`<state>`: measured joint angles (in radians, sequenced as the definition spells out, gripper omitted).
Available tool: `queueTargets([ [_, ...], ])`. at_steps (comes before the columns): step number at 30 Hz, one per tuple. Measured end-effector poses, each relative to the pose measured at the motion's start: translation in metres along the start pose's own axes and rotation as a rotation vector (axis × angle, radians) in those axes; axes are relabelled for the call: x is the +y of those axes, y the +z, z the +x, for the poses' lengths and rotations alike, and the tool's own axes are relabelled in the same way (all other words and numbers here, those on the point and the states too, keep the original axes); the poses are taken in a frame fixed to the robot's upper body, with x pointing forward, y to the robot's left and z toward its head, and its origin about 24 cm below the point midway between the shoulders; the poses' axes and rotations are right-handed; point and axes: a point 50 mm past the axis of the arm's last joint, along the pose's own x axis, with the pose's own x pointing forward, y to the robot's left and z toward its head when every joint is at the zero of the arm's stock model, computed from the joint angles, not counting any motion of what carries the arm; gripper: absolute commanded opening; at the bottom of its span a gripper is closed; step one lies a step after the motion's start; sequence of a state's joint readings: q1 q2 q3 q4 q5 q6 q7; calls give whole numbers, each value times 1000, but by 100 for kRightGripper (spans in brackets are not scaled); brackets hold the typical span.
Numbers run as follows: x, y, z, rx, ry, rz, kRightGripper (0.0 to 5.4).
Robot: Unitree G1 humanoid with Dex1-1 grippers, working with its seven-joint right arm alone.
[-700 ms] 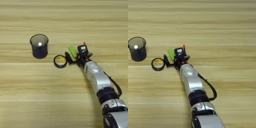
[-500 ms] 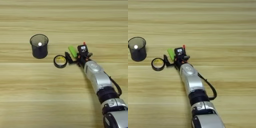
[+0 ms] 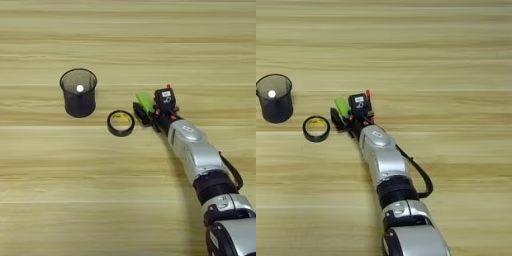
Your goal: Move the objects on the table
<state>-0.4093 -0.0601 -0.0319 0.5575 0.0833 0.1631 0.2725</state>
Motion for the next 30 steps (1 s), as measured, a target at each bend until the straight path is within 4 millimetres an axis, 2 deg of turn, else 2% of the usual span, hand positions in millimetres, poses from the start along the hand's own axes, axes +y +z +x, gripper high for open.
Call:
queueTargets([
  [17, 0, -1, 0, 4, 2, 3, 143],
  [30, -2, 0, -1, -27, -14, -2, 142],
])
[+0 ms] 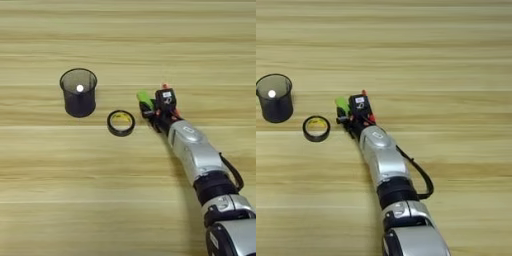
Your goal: Move the objects on the table
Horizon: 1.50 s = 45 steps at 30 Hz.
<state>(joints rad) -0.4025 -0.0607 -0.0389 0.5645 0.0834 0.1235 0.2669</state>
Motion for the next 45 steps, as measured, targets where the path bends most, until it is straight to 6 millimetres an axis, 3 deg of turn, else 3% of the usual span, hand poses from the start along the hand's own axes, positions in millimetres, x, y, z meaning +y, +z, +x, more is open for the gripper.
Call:
queueTargets([
  [16, -18, 19, -6, -112, -86, 11, 142],
  [26, -58, 34, -15, -157, -255, 36, 142],
  [45, -90, 8, -20, -7, -411, 22, 142],
])
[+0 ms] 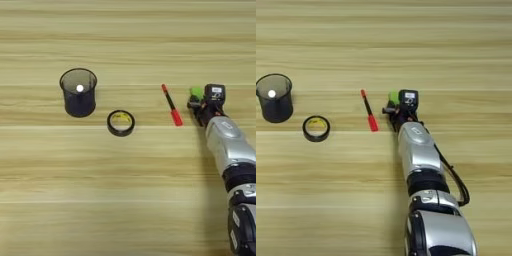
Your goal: Move the objects on the table
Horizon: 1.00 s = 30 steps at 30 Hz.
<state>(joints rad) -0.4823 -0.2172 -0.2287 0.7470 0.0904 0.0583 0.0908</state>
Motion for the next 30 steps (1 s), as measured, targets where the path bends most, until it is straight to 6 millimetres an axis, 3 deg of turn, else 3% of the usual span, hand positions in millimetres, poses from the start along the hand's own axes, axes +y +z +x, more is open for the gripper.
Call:
queueTargets([
  [28, 3, -1, 2, 16, 9, -42, 141],
  [30, 3, -1, 2, 16, 8, -43, 178],
])
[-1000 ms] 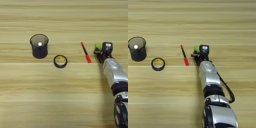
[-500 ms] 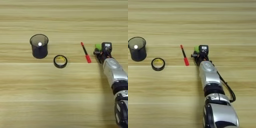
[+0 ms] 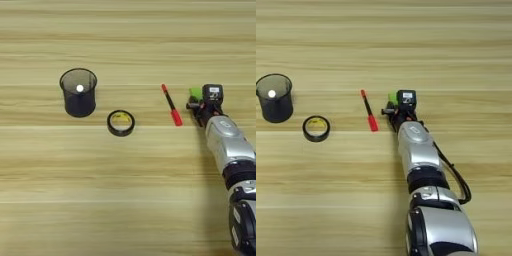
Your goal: Move the objects on the table
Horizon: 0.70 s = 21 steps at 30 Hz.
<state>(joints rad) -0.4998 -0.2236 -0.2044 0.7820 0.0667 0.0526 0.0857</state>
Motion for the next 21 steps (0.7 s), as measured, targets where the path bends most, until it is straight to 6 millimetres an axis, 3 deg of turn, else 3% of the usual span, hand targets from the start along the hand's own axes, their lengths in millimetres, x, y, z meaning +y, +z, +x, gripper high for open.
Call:
queueTargets([
  [12, 0, 1, 0, -2, -12, 1, 311],
  [17, 4, 21, -5, -115, 9, 15, 365],
  [21, 16, 21, -14, -159, 48, 20, 414],
])
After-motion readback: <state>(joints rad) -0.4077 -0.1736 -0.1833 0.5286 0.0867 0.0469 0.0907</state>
